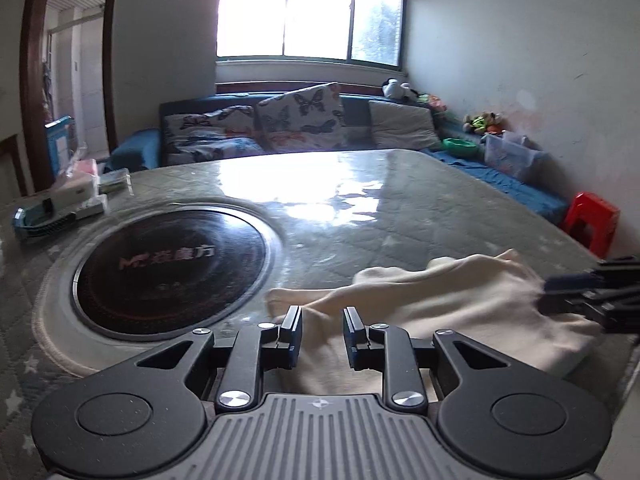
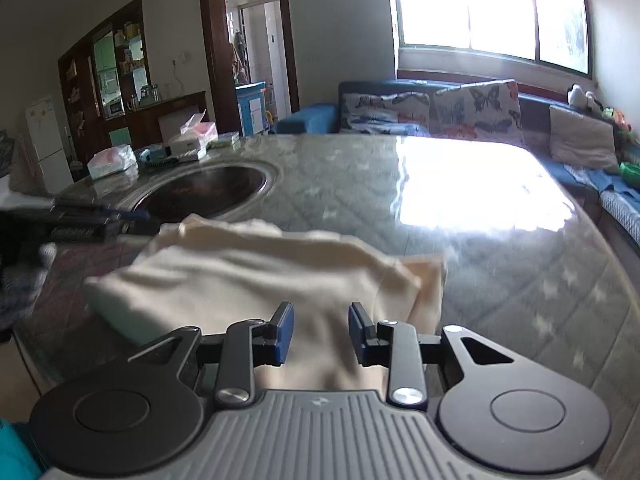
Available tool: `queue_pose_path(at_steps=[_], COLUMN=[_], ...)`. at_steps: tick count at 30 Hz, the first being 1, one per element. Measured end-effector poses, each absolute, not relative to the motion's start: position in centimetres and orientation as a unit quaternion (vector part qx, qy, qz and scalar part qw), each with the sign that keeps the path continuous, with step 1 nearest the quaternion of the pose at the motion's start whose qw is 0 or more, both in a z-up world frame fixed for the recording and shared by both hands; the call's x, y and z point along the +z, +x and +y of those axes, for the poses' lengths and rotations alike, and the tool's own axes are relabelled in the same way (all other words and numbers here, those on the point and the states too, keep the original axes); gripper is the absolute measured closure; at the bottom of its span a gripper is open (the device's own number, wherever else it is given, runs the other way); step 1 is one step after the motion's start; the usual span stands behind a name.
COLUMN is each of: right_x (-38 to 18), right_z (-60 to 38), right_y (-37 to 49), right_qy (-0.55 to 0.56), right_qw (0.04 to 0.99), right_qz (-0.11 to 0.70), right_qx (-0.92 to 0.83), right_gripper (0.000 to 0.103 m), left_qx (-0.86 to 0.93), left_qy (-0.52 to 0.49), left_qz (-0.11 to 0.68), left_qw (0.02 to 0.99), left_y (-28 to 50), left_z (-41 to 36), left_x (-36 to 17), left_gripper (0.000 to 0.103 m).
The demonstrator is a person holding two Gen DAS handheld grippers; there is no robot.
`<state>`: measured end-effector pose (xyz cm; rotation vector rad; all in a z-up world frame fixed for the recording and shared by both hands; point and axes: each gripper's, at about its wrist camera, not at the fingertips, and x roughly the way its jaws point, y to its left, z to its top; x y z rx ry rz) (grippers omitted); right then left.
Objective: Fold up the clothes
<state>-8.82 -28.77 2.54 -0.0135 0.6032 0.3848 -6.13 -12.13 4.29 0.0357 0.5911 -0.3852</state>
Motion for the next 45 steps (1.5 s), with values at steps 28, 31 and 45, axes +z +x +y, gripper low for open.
queue_pose_path(at_steps=[28,31,45], right_x=[2.8,3.7,0.5], right_z=[-23.5,-23.4,-21.6], right_y=[-1.3,-4.2,-11.4], right_qy=[-0.07,-0.087,-0.086], right_qw=[0.928,0.925,0.92], right_qz=[0.318,0.299,0.299], right_qx=[0.183,0.218,0.24], right_gripper=[0.075,0.075,0.075], left_qx=[-0.236,-0.264,-0.322], left_qy=[0.01,0.02,0.071], left_qz=[0.329,0.308,0.279], left_qw=[0.914,0.914,0.902], left_y=[0.0,-2.5,-9.5], left_z=[-15.1,-14.2,-14.6], left_x=[3.8,4.4,1.8], left_gripper=[0.079,0.079,0.08])
